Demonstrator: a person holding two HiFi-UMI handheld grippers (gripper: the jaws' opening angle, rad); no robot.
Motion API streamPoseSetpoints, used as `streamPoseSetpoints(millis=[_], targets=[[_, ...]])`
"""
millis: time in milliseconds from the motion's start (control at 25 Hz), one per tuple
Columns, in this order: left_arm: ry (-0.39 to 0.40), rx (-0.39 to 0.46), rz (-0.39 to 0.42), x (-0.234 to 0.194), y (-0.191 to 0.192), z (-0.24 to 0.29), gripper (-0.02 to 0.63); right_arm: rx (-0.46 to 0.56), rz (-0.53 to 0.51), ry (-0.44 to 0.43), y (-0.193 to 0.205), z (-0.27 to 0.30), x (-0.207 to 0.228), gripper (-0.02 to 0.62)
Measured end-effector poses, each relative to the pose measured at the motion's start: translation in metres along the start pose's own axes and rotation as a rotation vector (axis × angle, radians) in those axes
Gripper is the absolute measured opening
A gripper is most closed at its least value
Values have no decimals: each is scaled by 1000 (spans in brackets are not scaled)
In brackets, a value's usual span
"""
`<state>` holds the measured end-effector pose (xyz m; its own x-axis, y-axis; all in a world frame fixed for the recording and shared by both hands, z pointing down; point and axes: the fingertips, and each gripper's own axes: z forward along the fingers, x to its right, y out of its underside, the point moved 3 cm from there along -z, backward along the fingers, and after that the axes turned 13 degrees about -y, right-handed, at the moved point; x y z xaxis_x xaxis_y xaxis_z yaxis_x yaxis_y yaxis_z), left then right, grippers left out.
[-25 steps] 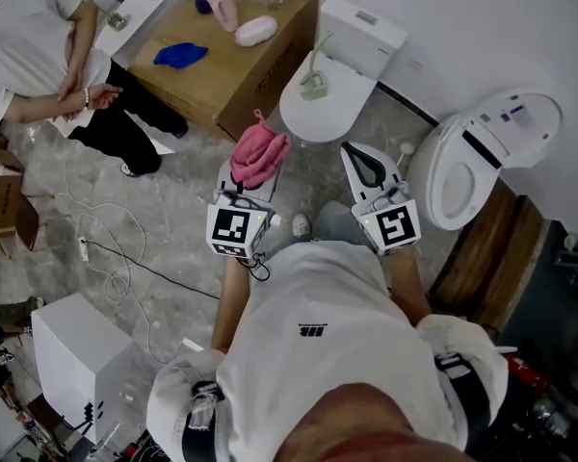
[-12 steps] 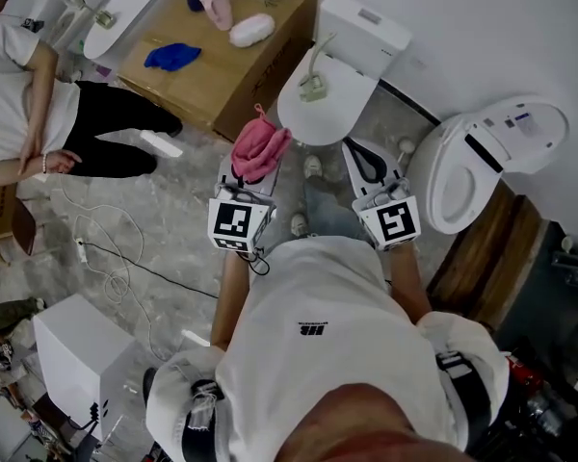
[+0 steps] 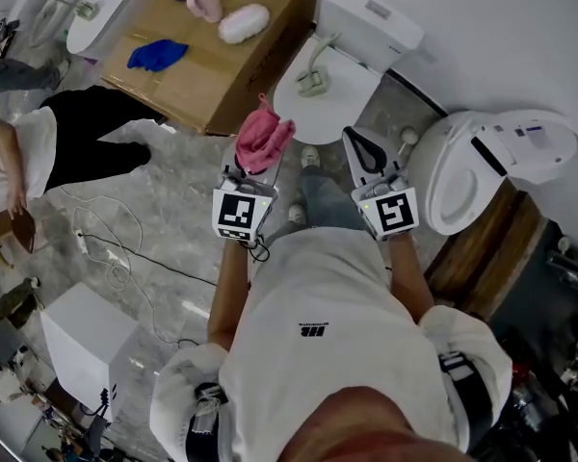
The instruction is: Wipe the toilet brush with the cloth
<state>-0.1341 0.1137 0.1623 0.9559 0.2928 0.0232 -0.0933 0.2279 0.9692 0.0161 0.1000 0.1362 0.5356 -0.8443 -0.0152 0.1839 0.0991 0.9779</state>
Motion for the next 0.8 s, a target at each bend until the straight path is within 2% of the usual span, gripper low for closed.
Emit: streamPoseSetpoints(millis=[400, 800], targets=[[22, -112, -18, -14, 49, 113, 143, -98, 46, -18, 77, 71, 84, -3], [56, -229, -22, -20, 125, 200, 143, -196, 113, -14, 184, 131, 132, -2]])
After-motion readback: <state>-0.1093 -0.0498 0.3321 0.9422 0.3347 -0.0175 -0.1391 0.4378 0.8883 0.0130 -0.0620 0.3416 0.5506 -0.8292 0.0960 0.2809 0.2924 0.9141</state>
